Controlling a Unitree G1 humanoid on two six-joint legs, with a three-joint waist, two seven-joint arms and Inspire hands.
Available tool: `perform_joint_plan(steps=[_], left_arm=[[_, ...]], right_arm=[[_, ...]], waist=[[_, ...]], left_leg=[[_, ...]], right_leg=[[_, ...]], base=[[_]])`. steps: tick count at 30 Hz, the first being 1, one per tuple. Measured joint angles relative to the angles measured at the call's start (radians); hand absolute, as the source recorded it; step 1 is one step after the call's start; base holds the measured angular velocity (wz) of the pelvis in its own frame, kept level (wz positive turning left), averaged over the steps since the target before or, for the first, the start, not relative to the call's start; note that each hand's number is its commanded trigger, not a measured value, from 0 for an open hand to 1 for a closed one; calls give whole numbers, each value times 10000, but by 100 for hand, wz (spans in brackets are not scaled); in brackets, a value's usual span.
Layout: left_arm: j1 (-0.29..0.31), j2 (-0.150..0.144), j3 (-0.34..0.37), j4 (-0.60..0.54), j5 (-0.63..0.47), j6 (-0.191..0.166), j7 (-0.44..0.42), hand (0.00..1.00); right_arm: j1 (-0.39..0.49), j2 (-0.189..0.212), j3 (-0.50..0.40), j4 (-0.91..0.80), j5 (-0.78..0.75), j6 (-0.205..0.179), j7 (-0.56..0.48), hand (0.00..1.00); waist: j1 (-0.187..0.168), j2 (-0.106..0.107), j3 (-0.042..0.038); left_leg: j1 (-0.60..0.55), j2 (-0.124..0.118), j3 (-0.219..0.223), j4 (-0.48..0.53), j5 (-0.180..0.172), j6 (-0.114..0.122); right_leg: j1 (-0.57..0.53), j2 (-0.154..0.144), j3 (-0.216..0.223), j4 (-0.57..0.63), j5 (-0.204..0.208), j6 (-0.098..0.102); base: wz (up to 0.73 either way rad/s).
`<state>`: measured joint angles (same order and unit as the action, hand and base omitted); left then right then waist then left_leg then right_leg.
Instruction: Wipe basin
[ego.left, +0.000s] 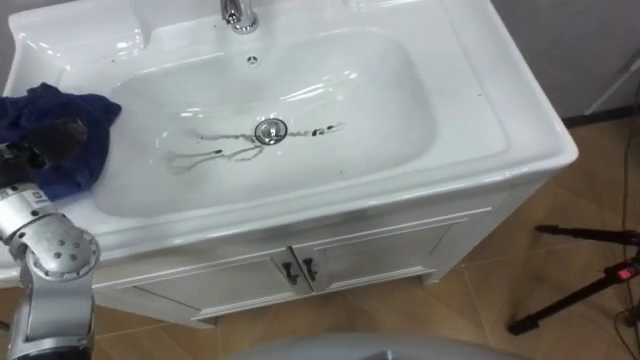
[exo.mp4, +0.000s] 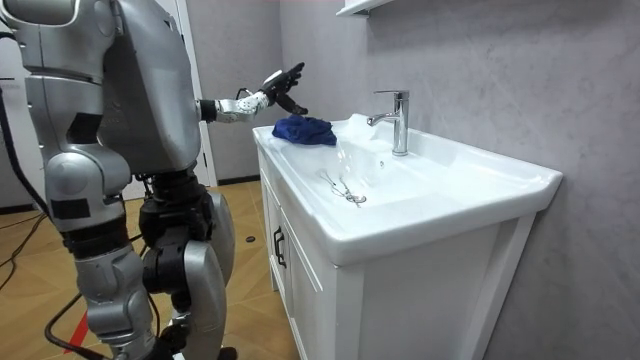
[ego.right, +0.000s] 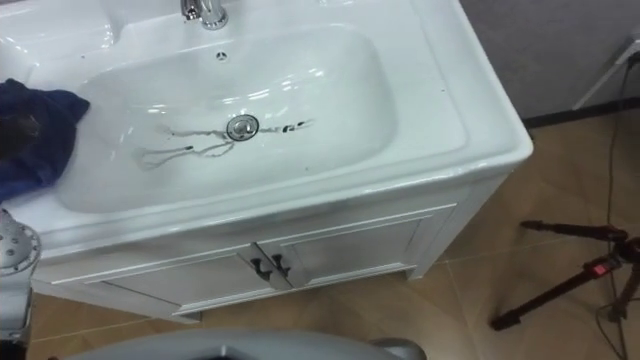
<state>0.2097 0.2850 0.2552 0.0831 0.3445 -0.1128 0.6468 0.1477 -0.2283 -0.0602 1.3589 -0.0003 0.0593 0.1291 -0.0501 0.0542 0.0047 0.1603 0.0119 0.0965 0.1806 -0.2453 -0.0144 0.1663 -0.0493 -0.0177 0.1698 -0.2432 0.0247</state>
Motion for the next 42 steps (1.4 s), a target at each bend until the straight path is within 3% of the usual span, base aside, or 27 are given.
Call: perform_joint_plan(steps=[3, 10, 15, 33, 40, 42], left_arm=[[-122, -11, -24, 466, -6, 50, 5, 0], [-244, -12, -36, 1965, 219, 787, 6, 0], [-245, -12, -35, 2366, 224, 1092, 15, 0], [-268, -11, -25, 2776, 795, 1568, -5, 0], [-271, -10, -17, 3186, 618, 1565, 6, 0], [-278, -9, -6, 3298, 621, 1554, 16, 0]], right_arm=[[-7, 0, -21, -29, -1, 116, 4, 0], [26, -10, -47, -293, -39, 580, -79, 0], [28, 19, -39, -310, -40, 723, -106, 0], [144, 99, -42, -390, -58, 958, -168, 0], [146, 98, -60, -385, -78, 1041, -192, 0], [144, 99, -124, -388, -87, 1051, -209, 0]], waist=[[-10, 24, -1], [-33, 118, -41], [-36, 97, -35], [23, 88, -50], [8, 93, -162], [13, 90, -160]], left_leg=[[36, 7, 113, -3, 0, 0], [108, 32, 276, -139, 0, 0], [107, 52, 262, -139, 0, 0], [158, 126, 347, -141, 1, -1], [173, 127, 325, -139, 1, -1], [175, 127, 319, -139, 1, -1]], right_leg=[[-12, 10, 109, 11, 6, 8], [-87, 46, 291, 8, 49, 26], [-89, 65, 309, -3, 84, 24], [-107, 156, 421, 8, 157, -19], [-111, 156, 413, 17, 163, -18], [-112, 154, 414, 21, 163, -19]], base=[[-10], [-7], [-1], [-1], [0], [0]])
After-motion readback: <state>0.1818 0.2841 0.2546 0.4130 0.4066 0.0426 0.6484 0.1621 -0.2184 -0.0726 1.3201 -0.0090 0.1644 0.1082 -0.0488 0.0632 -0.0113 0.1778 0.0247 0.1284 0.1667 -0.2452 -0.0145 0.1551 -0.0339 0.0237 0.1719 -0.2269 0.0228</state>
